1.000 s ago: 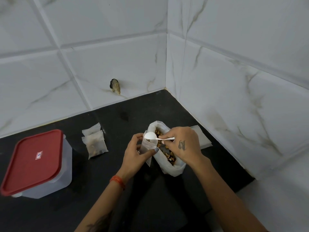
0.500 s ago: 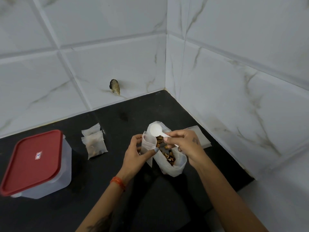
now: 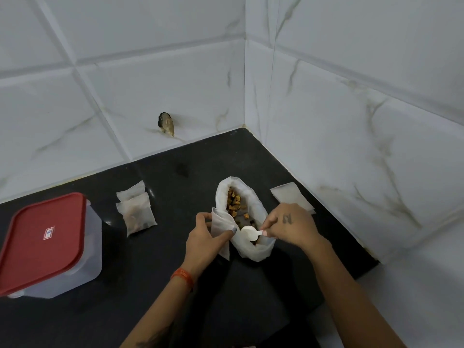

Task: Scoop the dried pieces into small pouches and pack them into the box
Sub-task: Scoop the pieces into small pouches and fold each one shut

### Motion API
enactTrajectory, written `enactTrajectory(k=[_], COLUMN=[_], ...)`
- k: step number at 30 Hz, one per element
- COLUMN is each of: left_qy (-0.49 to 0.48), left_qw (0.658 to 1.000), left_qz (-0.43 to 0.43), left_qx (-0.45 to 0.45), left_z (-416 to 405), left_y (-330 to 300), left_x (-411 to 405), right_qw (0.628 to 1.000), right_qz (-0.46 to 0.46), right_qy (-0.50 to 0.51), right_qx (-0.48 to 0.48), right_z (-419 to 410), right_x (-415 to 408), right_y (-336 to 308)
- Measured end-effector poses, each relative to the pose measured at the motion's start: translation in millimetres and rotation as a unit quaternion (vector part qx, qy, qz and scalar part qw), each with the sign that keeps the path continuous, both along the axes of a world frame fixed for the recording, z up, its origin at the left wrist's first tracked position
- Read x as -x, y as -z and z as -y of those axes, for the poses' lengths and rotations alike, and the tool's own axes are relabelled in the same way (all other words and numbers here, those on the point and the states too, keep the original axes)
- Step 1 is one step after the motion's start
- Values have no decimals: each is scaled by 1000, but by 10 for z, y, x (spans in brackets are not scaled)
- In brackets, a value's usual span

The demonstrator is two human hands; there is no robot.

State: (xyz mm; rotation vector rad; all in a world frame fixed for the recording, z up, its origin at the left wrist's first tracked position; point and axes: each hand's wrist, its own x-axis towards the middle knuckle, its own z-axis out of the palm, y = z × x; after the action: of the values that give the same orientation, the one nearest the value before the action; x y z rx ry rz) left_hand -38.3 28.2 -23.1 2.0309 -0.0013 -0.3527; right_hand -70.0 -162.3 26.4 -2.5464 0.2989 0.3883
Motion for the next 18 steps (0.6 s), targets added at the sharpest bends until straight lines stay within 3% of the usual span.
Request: enactTrajectory(k=[5,11,18], left_qy=[12,15,16], left_qw=[1000,999,999], left_qz=[1,-2,-5], left_qx=[-23,-33,-35], left_z=[25,29,25], left_y=[11,-5,3], left_x=[7,6,23], right_qw=[994,989,991], right_qz=[29,94,1], right_qy=[4,12,-5], right_qx=[108,113,134], right_z=[-127,-144,-82], right_x=[-69,-98,-172], right_y=[93,148,173])
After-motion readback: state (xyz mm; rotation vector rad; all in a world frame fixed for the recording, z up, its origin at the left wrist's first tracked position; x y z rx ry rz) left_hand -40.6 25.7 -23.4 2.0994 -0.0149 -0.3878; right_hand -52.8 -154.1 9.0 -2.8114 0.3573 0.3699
